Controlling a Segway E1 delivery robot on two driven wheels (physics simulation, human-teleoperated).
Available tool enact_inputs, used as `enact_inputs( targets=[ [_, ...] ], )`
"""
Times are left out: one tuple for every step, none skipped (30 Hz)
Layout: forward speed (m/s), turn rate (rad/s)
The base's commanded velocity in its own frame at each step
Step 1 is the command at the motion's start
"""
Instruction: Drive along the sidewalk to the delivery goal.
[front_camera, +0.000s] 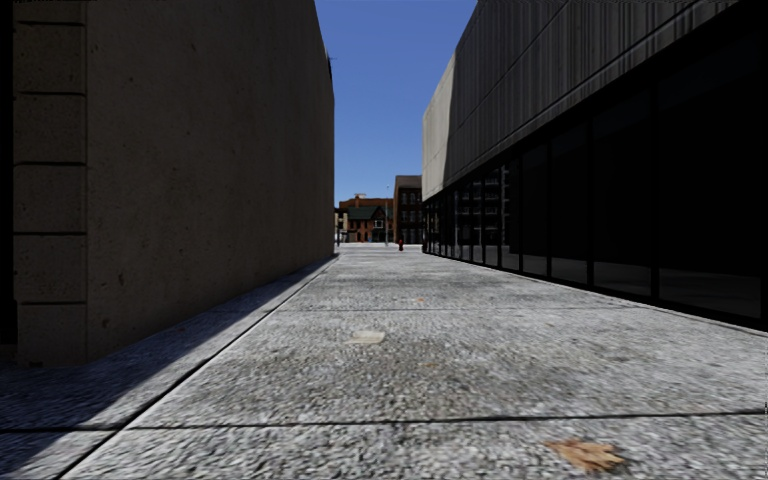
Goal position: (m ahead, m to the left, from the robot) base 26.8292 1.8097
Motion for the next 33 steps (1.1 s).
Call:
enact_inputs(
  targets=[
    [2.00, 0.13],
    [2.00, 0.13],
    [2.00, 0.13],
    [2.00, 0.13],
    [2.00, 0.13],
    [2.00, 0.13],
    [2.00, 0.13],
    [2.00, 0.13],
    [2.00, 0.13],
    [2.00, 0.14],
    [2.00, 0.16],
    [2.00, 0.16],
    [2.00, 0.16],
    [2.00, 0.17],
    [2.00, 0.18],
    [2.00, 0.23],
    [2.00, 0.24],
    [2.00, 0.24],
    [2.00, 0.24],
    [2.00, 0.24],
    [2.00, 0.24],
    [2.00, 0.24],
    [2.00, 0.24],
    [2.00, 0.24],
    [2.00, 0.24],
    [2.00, 0.24],
    [2.00, 0.24],
    [2.00, 0.24],
    [2.00, 0.20],
    [2.00, 0.01],
    [2.00, 0.00],
    [2.00, 0.00],
    [2.00, 0.00]
  ],
)
